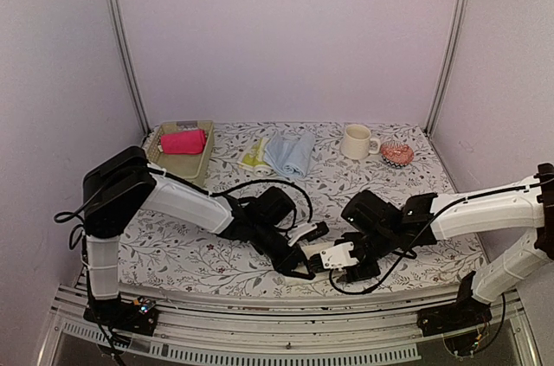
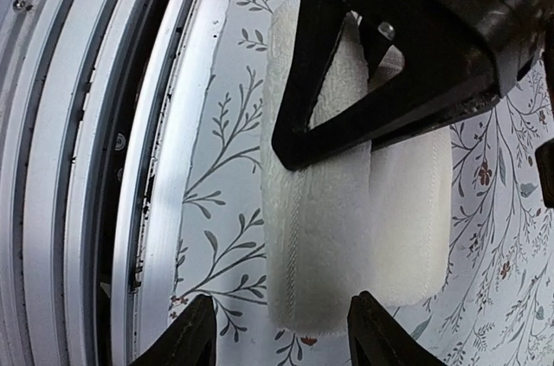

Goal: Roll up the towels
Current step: Roll the towel at the center of the board.

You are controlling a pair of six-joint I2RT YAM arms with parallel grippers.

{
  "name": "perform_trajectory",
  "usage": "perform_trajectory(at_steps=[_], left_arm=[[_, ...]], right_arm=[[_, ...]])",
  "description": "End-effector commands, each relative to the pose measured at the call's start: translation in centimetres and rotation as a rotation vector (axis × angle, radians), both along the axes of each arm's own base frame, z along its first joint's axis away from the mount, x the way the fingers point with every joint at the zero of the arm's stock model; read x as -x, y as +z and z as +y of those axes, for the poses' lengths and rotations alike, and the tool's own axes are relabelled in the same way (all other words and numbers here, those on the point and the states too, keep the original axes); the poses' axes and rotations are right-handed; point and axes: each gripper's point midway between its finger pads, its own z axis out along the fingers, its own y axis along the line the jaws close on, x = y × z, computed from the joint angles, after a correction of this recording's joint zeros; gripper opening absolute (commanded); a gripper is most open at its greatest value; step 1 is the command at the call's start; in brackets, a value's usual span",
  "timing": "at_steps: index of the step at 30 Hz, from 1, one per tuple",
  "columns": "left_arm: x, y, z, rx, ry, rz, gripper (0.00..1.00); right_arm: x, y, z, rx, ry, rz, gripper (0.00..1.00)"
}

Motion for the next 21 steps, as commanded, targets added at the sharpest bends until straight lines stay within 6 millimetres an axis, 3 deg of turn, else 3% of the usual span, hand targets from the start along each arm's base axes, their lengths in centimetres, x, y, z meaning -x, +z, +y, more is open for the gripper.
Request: perform_trajectory(at_steps=[1, 6, 10, 14, 15, 17, 21], left_arm=[[0.5, -4.9, 3.7, -0.189, 0.058, 0.111, 0.11], [0.1, -4.8, 3.6, -0.179, 0.060, 0.123, 0.12], [-0.1, -4.0, 3.4, -0.157, 0.038, 0.107, 0.17], [-1.9, -0.9, 3.7, -0.118, 0.055, -0.053, 0.34], [-2.7, 1.1, 3.8, -0.083, 0.076, -0.113, 0.38], [-3.7, 3.4, 4.4, -0.054, 0.124, -0.202, 0.43], [-4.6, 6.1, 6.6, -0.015, 0.243, -0.309, 0.47]], right_arm=[[-1.5, -0.7, 2.2, -0.022, 0.032, -0.129, 0.55], [-1.4, -2.3, 3.2, -0.003, 0.062, -0.135, 0.52], [-0.4, -4.0, 2.7, 0.039, 0.099, -0.078, 0.29], [2.0, -5.3, 1.8, 0.084, 0.142, 0.057, 0.15], [2.6, -5.4, 1.7, 0.091, 0.148, 0.091, 0.14], [3.4, -5.6, 1.6, 0.103, 0.153, 0.159, 0.12], [4.2, -5.6, 1.7, 0.116, 0.129, 0.320, 0.11]])
